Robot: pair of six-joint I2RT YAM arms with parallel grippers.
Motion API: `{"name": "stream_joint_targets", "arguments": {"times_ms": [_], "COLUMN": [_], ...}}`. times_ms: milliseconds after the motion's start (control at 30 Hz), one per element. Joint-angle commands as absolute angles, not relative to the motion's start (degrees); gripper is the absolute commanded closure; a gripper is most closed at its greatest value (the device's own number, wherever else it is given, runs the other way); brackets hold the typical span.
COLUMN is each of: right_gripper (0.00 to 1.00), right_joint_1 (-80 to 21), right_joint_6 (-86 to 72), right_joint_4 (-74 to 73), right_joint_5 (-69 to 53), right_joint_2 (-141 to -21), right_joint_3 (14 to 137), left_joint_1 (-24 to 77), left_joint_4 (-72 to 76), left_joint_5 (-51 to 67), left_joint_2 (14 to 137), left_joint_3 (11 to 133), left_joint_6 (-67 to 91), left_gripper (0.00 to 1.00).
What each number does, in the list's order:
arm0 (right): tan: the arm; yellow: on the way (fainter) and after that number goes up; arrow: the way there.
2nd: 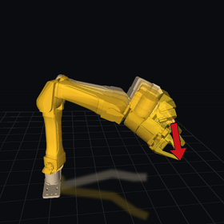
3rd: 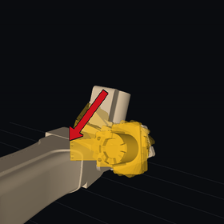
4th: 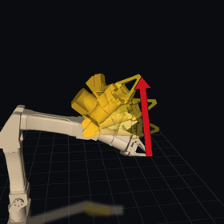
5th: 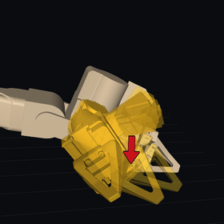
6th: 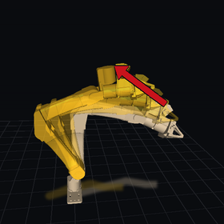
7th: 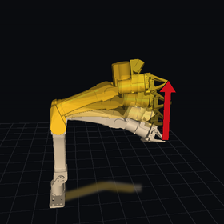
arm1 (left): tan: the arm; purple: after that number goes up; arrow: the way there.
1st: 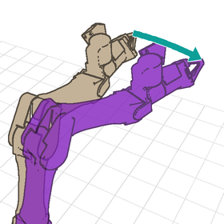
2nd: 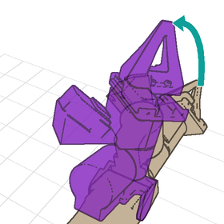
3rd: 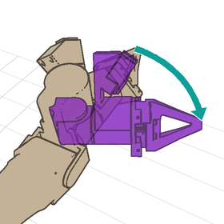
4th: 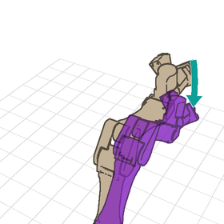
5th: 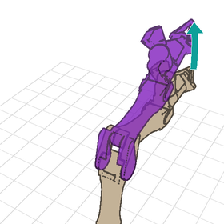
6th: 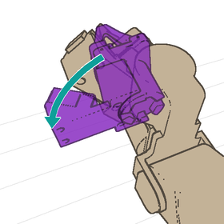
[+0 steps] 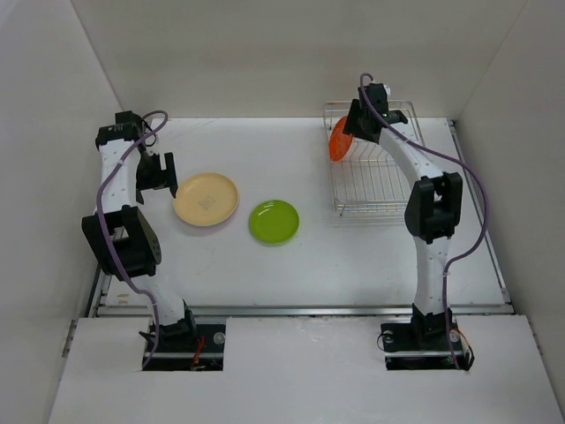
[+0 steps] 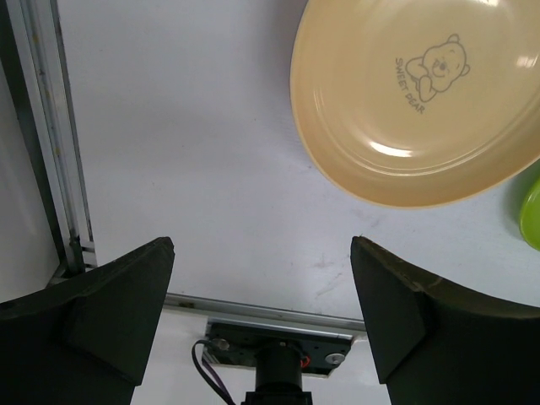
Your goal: Unload the plates from the dish rack
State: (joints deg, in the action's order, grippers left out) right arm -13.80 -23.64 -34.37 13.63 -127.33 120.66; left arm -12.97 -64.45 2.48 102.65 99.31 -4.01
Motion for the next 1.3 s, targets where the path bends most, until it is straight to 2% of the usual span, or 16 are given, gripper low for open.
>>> {"name": "stream_joint_targets", "arguments": {"times_ms": [0, 67, 100, 167, 200, 500, 700, 767, 900, 933, 1033, 1167, 1267], "right_gripper": [0.39, 0.46, 0.63, 0.86, 1.00, 1.00, 1.00, 1.00, 1.00, 1.00, 1.00, 1.00, 1.00], "right_joint_1": [-13.9, -13.9, -13.9, -13.9, -13.9, -14.5, -17.7, -19.1, -23.6, -24.7, -27.6, -30.7, -31.3], "right_joint_6": [-24.1, -24.1, -24.1, -24.1, -24.1, -24.1, -23.5, -20.8, -15.1, -14.4, -11.3, -7.2, -6.0], "right_joint_4": [-29.6, -31.4, -32.0, -33.7, -33.7, -33.0, -35.7, -34.6, -28.7, -28.7, -30.0, -33.0, -33.0], "right_joint_5": [11.2, 10.6, 10.0, 10.0, 10.0, 21.8, 39.3, 40.1, 24.0, 10.9, -9.3, -23.9, -28.7], "right_joint_2": [-126.1, -128.7, -129.5, -130.0, -130.0, -113.1, -104.3, -100.4, -95.8, -96.8, -101.0, -109.2, -114.2], "right_joint_3": [121.5, 123.2, 123.9, 125.2, 125.7, 123.0, 120.9, 117.6, 106.4, 103.9, 102.5, 102.5, 102.5], "left_joint_1": [-13.0, -13.0, -13.0, -13.0, -13.0, -12.4, -12.4, -12.4, -12.4, -12.4, -12.4, -12.4, -12.4], "left_joint_4": [-65.3, -65.3, -65.3, -65.3, -65.3, -66.4, -67.4, -67.4, -67.4, -67.4, -67.9, -67.9, -67.9], "left_joint_5": [1.8, 1.8, 1.8, 1.8, 1.8, 1.2, 1.8, 1.8, 1.8, 1.8, 2.4, 2.4, 2.4], "left_joint_2": [100.9, 100.9, 101.4, 101.4, 101.4, 99.8, 98.8, 98.3, 97.7, 97.7, 97.7, 97.1, 96.6], "left_joint_3": [98.6, 98.6, 98.6, 98.6, 98.6, 100.2, 101.4, 101.4, 101.4, 101.4, 100.9, 100.3, 99.7], "left_joint_6": [-4.1, -4.1, -4.1, -4.1, -4.1, -4.1, -4.1, -4.7, -4.7, -4.7, -4.7, -4.7, -4.7], "left_gripper": [0.17, 0.17, 0.17, 0.17, 0.17, 0.16, 0.16, 0.16, 0.16, 0.16, 0.16, 0.16, 0.16]}}
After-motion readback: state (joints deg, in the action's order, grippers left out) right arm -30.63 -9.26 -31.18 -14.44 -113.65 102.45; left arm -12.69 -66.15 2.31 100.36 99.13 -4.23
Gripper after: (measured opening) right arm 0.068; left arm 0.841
